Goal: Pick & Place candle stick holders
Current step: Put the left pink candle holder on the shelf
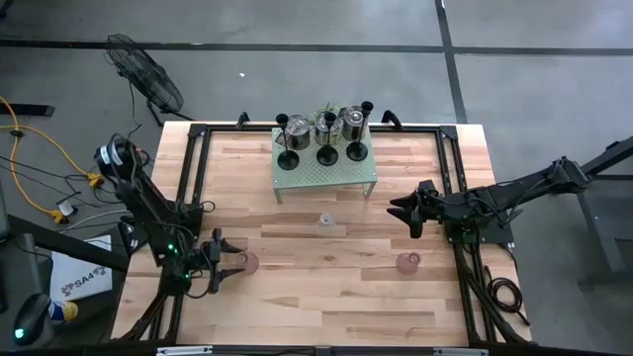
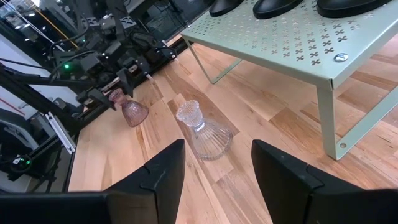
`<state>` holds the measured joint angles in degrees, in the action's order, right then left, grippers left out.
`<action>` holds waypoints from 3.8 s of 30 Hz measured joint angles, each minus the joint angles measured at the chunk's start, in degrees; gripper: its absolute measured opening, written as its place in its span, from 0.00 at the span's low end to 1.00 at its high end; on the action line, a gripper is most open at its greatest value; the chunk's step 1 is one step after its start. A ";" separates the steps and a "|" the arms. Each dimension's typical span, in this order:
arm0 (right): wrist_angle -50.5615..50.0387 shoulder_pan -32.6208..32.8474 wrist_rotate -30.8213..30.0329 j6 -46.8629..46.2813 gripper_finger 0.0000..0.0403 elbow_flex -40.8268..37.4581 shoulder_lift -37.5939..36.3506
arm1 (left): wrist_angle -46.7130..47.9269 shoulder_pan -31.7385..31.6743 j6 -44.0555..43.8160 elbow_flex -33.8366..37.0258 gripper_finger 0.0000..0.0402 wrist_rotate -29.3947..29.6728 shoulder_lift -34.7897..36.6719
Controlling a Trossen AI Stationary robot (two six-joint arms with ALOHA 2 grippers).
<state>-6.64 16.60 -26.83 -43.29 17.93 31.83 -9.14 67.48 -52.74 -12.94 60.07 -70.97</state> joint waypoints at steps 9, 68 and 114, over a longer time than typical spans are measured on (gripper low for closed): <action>0.01 0.01 0.00 0.00 0.44 0.00 0.00 | -6.28 -3.67 2.50 -0.01 0.61 -1.44 -3.02; 0.01 0.00 0.00 0.00 0.44 0.00 -0.01 | -6.22 -34.89 25.76 -19.59 0.30 -4.21 -3.29; 0.00 0.00 0.00 0.00 0.44 0.00 -0.02 | -1.20 -68.16 35.94 -38.92 0.30 -16.02 -12.62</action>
<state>-6.64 16.61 -26.83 -43.29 17.93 31.81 -10.34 -0.68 -16.80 -51.86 44.04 -83.59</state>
